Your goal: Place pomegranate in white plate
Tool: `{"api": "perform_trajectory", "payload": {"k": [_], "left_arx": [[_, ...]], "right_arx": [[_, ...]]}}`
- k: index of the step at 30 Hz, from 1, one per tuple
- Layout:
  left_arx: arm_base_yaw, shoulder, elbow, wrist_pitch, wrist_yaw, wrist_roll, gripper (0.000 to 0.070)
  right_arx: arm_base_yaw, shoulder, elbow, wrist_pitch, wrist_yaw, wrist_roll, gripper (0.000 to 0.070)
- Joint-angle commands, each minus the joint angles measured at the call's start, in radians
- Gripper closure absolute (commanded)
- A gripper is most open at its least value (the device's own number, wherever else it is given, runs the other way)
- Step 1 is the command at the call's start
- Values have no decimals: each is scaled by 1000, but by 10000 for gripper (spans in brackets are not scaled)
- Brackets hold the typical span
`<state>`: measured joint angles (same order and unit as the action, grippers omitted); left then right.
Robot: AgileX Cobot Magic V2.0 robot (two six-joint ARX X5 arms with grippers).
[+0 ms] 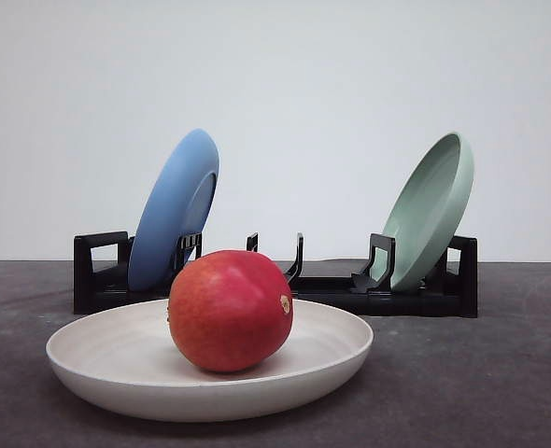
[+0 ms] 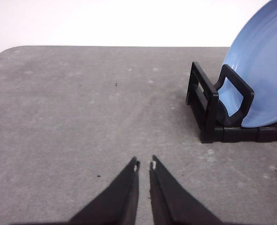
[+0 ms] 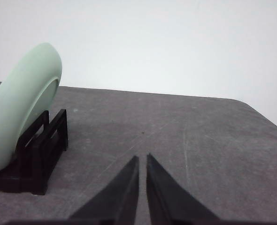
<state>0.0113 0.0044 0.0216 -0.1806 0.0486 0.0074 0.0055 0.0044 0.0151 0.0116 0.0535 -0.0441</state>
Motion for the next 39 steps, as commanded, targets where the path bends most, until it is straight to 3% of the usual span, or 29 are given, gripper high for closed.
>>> {"api": "perform_trajectory", "payload": {"k": [1, 39], "left_arx": [[2, -1, -10, -5, -1, 3, 675], [2, -1, -10, -5, -1, 3, 675]], "right_arx": [[0, -1, -4, 11, 0, 14, 676], [0, -1, -4, 11, 0, 14, 676]]}}
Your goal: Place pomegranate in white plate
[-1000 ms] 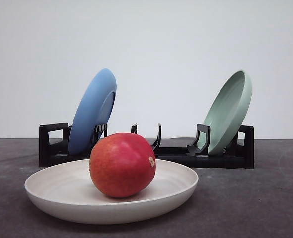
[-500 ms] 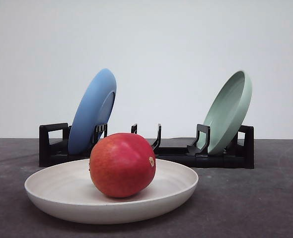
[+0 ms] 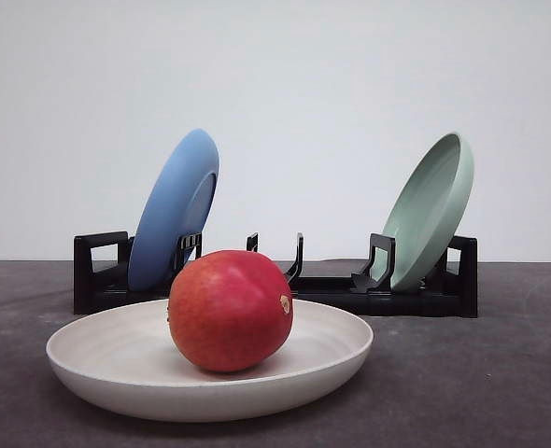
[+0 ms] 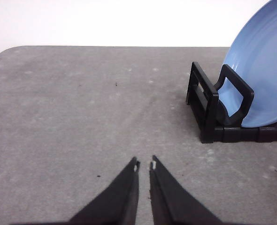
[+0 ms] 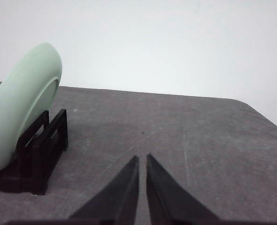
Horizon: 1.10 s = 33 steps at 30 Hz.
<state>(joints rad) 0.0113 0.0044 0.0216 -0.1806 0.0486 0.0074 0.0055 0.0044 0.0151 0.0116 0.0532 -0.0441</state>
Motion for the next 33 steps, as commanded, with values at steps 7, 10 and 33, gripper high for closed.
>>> {"api": "perform_trajectory", "payload": {"k": [7, 10, 33], "left_arx": [[2, -1, -10, -5, -1, 3, 675], [2, -1, -10, -5, -1, 3, 675], [2, -1, -10, -5, -1, 3, 675]], "right_arx": [[0, -1, -4, 11, 0, 14, 676], [0, -1, -4, 11, 0, 14, 676], [0, -1, -4, 11, 0, 14, 676]]}}
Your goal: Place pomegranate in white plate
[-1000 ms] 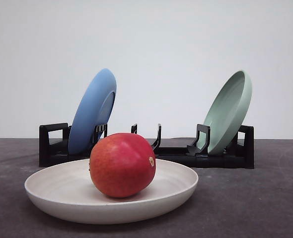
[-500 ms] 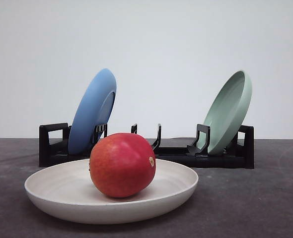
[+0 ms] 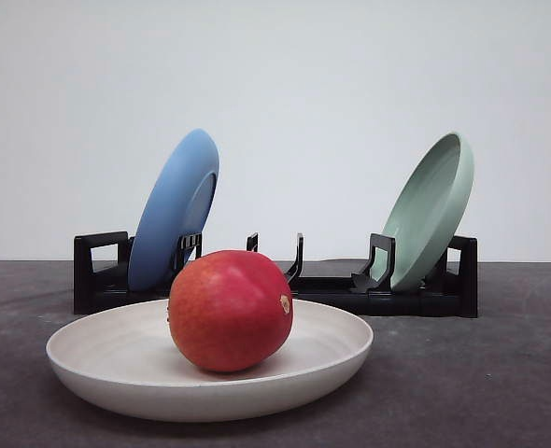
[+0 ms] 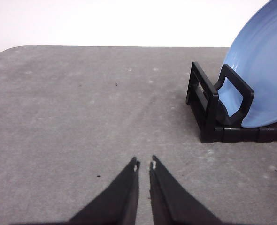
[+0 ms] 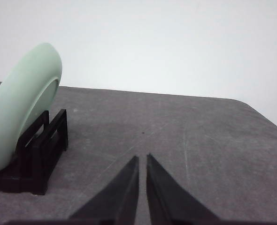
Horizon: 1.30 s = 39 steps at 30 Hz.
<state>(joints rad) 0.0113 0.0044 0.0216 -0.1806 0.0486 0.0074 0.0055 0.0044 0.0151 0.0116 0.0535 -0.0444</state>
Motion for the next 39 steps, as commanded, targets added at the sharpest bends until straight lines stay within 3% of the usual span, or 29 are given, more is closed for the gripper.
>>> {"api": "perform_trajectory", "payload": {"k": [1, 39], "left_arx": [[2, -1, -10, -5, -1, 3, 675], [2, -1, -10, -5, -1, 3, 675]], "right_arx": [[0, -1, -4, 11, 0, 14, 676], [0, -1, -4, 11, 0, 14, 676]]}}
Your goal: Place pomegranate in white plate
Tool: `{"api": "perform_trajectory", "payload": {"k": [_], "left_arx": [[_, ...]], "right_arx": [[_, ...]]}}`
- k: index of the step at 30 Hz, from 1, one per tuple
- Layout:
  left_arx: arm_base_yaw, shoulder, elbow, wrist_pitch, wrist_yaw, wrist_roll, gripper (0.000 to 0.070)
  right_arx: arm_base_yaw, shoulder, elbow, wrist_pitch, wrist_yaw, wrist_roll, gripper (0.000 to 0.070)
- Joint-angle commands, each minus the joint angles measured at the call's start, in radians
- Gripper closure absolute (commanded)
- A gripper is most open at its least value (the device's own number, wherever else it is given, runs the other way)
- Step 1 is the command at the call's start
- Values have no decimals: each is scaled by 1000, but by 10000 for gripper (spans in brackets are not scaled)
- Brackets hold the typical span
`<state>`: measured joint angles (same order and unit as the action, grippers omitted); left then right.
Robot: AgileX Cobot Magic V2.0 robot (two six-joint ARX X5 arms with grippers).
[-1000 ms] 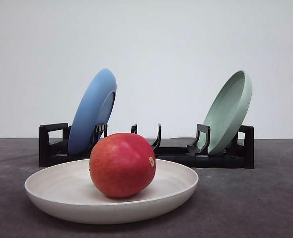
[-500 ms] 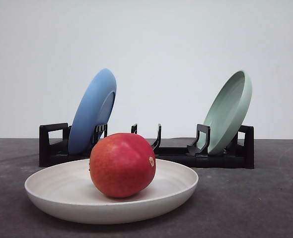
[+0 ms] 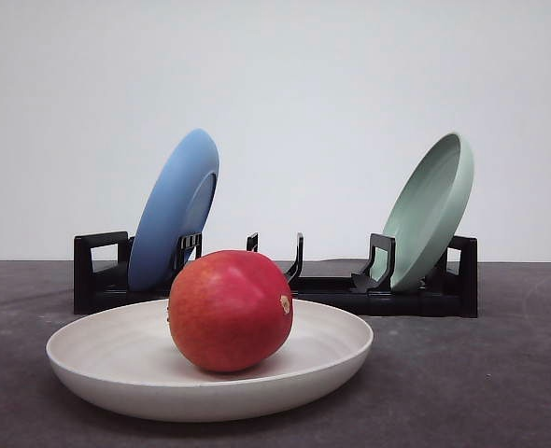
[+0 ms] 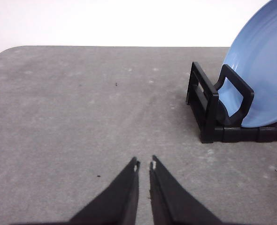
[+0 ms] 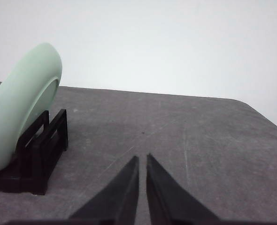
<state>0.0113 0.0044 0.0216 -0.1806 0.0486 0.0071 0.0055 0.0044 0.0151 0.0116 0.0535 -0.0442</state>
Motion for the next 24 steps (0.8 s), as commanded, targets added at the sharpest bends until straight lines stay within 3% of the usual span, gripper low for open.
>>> {"api": "perform_trajectory", "payload": {"k": [1, 24], "left_arx": [[2, -1, -10, -5, -1, 4, 675], [2, -1, -10, -5, -1, 4, 675]], "right_arx": [[0, -1, -4, 11, 0, 14, 676], [0, -1, -4, 11, 0, 14, 676]]}}
